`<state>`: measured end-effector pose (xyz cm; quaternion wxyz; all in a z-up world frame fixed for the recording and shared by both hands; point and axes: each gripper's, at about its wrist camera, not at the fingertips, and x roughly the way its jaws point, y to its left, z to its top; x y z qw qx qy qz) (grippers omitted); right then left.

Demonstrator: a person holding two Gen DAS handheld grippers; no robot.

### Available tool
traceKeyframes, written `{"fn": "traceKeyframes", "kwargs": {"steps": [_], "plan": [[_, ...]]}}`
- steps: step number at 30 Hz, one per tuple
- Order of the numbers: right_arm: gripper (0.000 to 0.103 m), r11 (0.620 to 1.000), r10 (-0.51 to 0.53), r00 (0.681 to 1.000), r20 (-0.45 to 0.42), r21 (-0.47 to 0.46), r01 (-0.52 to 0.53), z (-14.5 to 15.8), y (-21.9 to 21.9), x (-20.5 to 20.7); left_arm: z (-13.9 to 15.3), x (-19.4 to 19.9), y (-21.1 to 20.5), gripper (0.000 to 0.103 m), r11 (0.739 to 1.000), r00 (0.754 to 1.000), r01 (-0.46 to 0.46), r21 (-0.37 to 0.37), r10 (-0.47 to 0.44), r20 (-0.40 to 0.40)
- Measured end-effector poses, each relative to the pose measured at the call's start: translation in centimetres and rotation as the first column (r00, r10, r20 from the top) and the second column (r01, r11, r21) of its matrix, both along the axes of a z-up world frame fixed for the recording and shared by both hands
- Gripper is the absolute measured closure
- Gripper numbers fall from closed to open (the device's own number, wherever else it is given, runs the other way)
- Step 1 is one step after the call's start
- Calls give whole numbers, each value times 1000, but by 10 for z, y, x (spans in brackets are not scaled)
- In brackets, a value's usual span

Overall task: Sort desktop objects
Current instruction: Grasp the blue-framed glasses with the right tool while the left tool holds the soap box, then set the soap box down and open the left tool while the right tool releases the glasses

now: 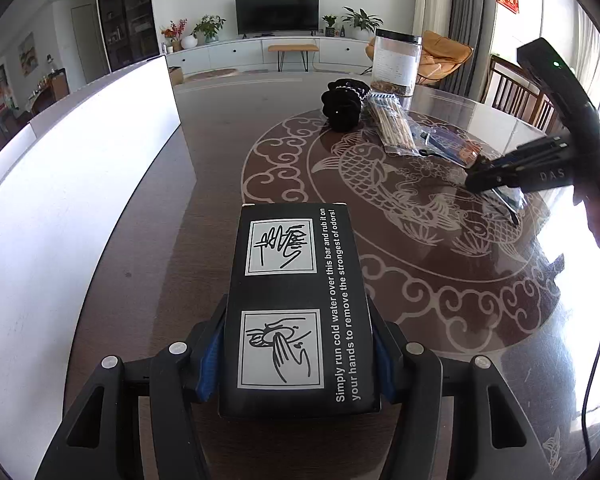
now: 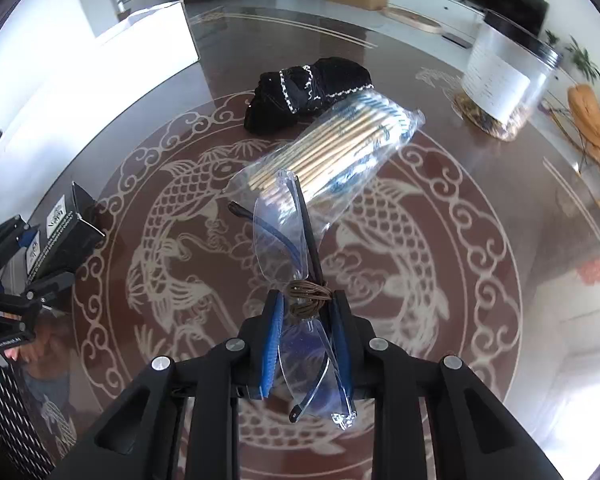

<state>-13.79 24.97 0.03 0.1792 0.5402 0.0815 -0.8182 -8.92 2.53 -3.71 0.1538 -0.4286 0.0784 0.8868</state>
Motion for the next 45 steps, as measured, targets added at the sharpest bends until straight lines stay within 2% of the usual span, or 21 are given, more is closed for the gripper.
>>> {"fn": "traceKeyframes", "kwargs": {"steps": [3,7,11,12,15,18,19,24,25,26,29,31,33,45], "plan": [[78,984,-152,988,0,-90,151,0,-6,50,0,3,-3,44,1000,1000,-13,6,13,1],[78,934,-309,951,-14,-195,301,-3,-23,117,0,15,-6,44,1000,1000,-18,-4,18,0],[76,920,-377,918,-120,-165,356,0,-45,157,0,25,-4,43,999,999,-33,-35,33,-14],[74,926,-368,918,-149,-147,348,1,-48,158,0,26,-2,40,998,999,-37,-53,36,-25],[53,952,-305,932,-193,-72,297,0,-53,157,0,28,3,31,994,998,-43,-101,38,-48],[50,973,-226,950,-213,5,233,-1,-57,151,0,28,4,19,991,998,-51,-126,44,-54],[46,976,-213,952,-221,6,220,-1,-55,149,0,27,3,16,990,997,-57,-129,51,-52],[28,973,-229,943,-241,-32,228,-8,-39,154,-4,17,-13,2,994,995,-91,-56,93,25],[22,972,-232,942,-244,-25,233,-9,-39,154,-5,15,-16,2,995,994,-94,-32,95,46],[21,971,-236,942,-238,-28,236,-10,-39,154,-6,14,-18,2,995,994,-97,-18,98,55],[13,973,-230,945,-232,-20,232,-11,-40,152,-7,14,-16,0,995,994,-95,-27,97,57],[2,972,-231,948,-221,-16,233,-13,-41,150,-8,14,-16,0,995,994,-96,-25,97,59],[0,973,-230,950,-211,-13,232,-15,-41,148,-8,14,-16,0,995,993,-96,-26,97,59],[0,972,-231,950,-212,-12,234,-15,-41,147,-8,13,-17,0,995,993,-96,-24,97,60]]}}
